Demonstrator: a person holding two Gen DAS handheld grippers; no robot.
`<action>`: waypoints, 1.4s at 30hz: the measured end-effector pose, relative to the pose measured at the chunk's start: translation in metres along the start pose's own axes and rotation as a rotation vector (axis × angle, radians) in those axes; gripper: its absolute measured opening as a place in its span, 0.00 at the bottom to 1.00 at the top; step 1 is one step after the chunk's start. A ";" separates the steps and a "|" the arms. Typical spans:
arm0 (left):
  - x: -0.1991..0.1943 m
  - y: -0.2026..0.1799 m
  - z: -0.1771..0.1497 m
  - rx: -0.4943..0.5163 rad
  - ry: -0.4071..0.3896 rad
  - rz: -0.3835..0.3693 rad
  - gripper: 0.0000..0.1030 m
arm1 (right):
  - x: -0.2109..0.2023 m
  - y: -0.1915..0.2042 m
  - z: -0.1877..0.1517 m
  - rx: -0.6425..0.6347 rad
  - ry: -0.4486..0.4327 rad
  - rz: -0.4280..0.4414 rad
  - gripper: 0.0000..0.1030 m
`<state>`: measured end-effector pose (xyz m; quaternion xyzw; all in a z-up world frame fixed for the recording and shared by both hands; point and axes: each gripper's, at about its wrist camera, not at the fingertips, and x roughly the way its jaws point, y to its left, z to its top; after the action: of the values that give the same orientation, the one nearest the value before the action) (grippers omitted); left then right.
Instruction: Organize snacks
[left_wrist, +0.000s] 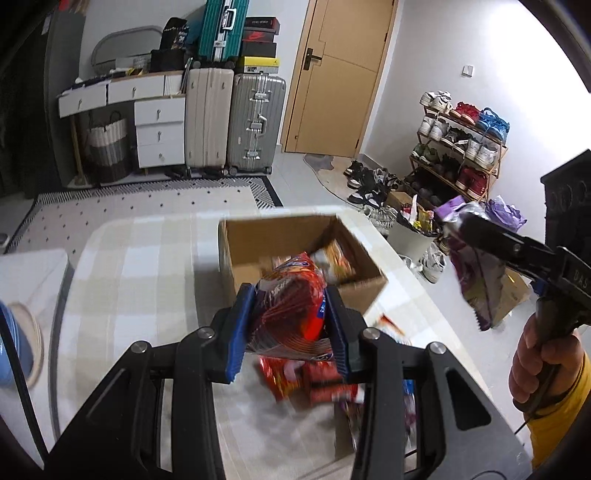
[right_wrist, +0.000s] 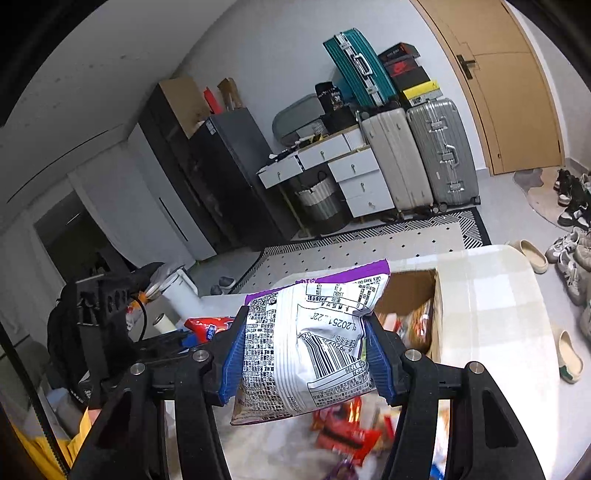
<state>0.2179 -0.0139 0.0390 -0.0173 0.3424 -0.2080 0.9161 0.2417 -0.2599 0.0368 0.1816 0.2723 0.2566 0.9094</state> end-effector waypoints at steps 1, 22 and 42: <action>0.005 -0.001 0.007 0.006 -0.004 0.005 0.34 | 0.007 -0.003 0.007 0.002 0.004 -0.005 0.56; 0.158 0.006 0.075 0.031 0.098 0.048 0.34 | 0.122 -0.067 0.037 0.023 0.169 -0.099 0.56; 0.215 0.012 0.071 0.028 0.133 0.060 0.36 | 0.161 -0.081 0.012 0.007 0.260 -0.184 0.57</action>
<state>0.4133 -0.0953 -0.0425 0.0197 0.3999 -0.1860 0.8973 0.3945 -0.2365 -0.0567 0.1243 0.4042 0.1928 0.8854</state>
